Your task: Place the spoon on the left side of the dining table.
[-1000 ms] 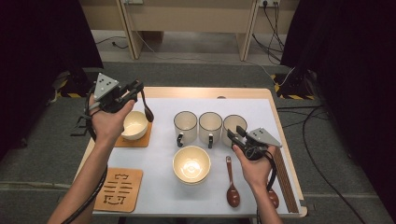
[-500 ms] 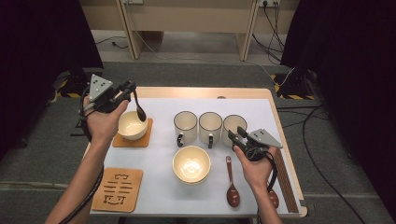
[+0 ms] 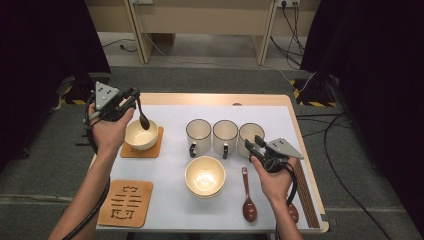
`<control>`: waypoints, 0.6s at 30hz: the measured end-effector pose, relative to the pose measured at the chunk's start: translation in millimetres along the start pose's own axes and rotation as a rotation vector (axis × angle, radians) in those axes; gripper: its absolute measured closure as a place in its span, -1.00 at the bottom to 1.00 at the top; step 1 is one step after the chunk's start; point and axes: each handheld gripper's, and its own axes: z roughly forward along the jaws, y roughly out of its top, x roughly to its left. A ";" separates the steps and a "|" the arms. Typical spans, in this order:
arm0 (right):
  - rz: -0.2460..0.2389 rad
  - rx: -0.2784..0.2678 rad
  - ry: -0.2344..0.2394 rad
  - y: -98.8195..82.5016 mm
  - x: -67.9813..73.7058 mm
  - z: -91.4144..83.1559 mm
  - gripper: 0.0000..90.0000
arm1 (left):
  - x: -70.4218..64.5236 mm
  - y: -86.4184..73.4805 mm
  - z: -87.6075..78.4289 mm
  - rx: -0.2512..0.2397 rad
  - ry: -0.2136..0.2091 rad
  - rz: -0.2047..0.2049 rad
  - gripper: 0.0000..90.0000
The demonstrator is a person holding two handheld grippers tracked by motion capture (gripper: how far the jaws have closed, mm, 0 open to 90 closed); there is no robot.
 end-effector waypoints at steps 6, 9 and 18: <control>0.002 0.000 0.000 -1.1 -0.1 0.8 0.30 | 5.9 -12.5 7.8 0.025 0.029 -0.005 0.66; 0.000 -0.003 -0.001 -0.9 0.0 0.8 0.30 | 9.0 -19.9 12.6 0.045 0.036 -0.012 0.66; -0.003 -0.004 -0.003 -0.8 0.1 0.7 0.30 | 19.7 -44.8 29.9 0.132 0.062 -0.043 0.66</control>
